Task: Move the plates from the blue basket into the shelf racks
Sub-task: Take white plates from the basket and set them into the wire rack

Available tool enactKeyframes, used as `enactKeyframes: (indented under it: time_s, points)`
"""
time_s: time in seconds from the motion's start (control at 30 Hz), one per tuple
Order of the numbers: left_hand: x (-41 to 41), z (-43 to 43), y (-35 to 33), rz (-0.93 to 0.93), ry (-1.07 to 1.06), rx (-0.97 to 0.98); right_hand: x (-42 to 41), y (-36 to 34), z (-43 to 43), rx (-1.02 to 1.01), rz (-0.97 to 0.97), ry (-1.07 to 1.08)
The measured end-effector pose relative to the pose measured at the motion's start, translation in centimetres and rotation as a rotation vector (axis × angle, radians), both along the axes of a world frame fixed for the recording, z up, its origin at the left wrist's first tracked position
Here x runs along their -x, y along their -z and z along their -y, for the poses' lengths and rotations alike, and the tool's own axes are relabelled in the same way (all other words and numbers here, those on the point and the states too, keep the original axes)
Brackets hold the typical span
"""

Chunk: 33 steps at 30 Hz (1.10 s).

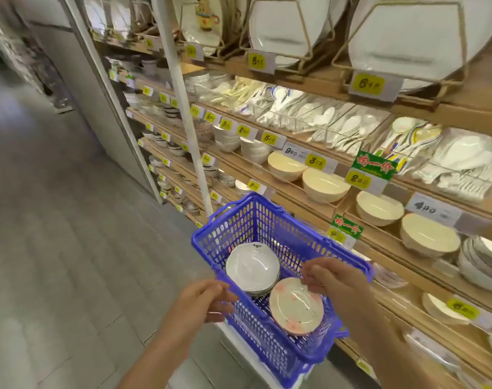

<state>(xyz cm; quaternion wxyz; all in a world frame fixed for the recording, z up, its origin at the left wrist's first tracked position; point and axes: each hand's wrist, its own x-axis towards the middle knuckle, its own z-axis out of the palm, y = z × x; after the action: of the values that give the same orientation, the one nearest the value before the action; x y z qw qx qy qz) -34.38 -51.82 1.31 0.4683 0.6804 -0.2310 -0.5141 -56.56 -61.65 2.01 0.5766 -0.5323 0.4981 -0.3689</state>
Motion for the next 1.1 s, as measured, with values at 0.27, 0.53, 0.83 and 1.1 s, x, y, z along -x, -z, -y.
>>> enactKeyframes:
  time_s: [0.27,0.53,0.83,1.1]
  points:
    - [-6.8,-4.7,1.5,-0.004,-0.081,-0.055,-5.9,2.9,-2.1,-0.117,-0.141,-0.040]
    - [-10.0,-2.5,3.2,-0.005,-0.051,-0.140,-8.0,7.9,3.1,-0.253,-0.234,0.046]
    - [-13.4,9.5,5.6,0.162,0.165,-0.276,-11.3,18.2,12.5,-0.433,-0.272,0.132]
    - [-11.8,23.0,12.7,0.231,0.358,-0.383,-12.4,24.1,18.0,-0.558,-0.460,0.190]
